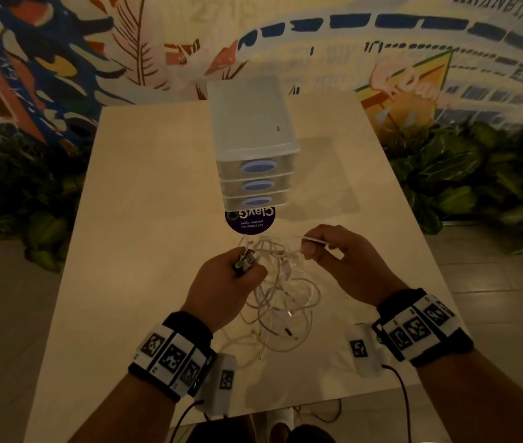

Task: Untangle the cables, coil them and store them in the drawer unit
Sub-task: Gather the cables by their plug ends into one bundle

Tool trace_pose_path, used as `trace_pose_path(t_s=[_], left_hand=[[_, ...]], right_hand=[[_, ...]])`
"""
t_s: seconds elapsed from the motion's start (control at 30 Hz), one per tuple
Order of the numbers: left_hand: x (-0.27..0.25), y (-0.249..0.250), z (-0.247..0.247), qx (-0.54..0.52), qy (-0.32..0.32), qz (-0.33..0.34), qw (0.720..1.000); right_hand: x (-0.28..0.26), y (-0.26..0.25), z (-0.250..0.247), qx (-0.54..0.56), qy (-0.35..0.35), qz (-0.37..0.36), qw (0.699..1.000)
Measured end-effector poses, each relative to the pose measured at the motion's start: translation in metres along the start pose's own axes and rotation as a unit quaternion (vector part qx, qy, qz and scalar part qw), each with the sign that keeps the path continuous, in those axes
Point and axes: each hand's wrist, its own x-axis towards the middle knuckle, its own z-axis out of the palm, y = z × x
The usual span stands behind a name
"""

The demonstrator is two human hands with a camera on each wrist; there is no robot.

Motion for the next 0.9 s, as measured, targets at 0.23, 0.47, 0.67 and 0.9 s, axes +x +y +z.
trace_pose_path(t_s=[0.23,0.47,0.67,0.9], left_hand=[[0.003,-0.004,-0.003,0.022,0.072,-0.022,0.997],[0.003,-0.009,-0.011,-0.009,0.092,-0.050,0.994],[0.005,-0.016,-0.009,0.012,0.102,-0.071,0.992],[0.002,-0.007,-0.003,0.064,0.092,0.020,0.993]], right_hand=[[-0.002,0.003,-0.012,0.069,-0.050,0.017,0.996],[-0.006,0.020,-0.019,-0.021,-0.093,0.106,0.990],[-0.009,0.012,-0.018,0.103,-0.078,0.125,0.984],[0.005,-0.014,-0.008,-0.014,-0.044,0.066,0.997]])
